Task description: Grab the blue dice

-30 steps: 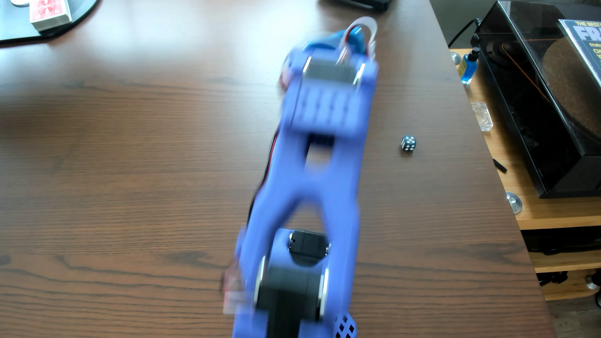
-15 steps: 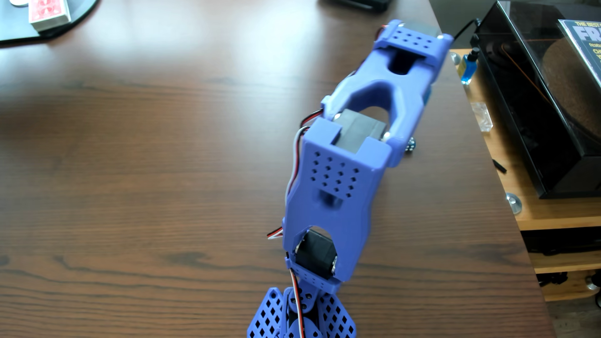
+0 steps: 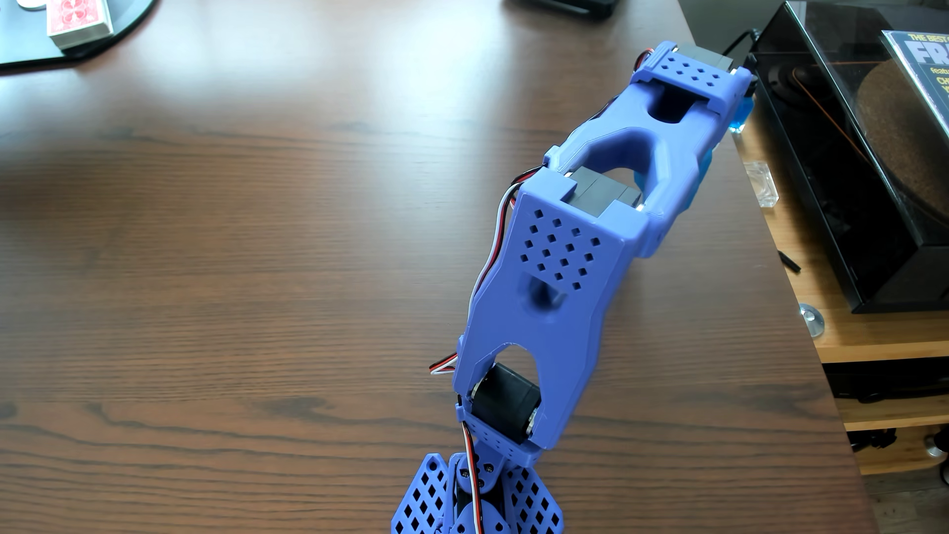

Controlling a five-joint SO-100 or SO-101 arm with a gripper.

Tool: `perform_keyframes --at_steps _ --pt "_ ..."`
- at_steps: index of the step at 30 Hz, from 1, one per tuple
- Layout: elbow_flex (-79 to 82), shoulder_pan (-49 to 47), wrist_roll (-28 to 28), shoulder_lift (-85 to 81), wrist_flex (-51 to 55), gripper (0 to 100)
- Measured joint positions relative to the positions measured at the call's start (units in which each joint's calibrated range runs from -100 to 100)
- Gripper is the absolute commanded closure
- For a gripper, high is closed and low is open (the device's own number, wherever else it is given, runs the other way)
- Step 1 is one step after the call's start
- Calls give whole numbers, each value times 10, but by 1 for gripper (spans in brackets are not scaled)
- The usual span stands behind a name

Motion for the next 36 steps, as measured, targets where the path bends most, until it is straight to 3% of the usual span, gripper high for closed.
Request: perform_keyframes --at_steps 23,36 --pt "29 0 26 67 2 80" --pt "-36 0 26 99 1 80"
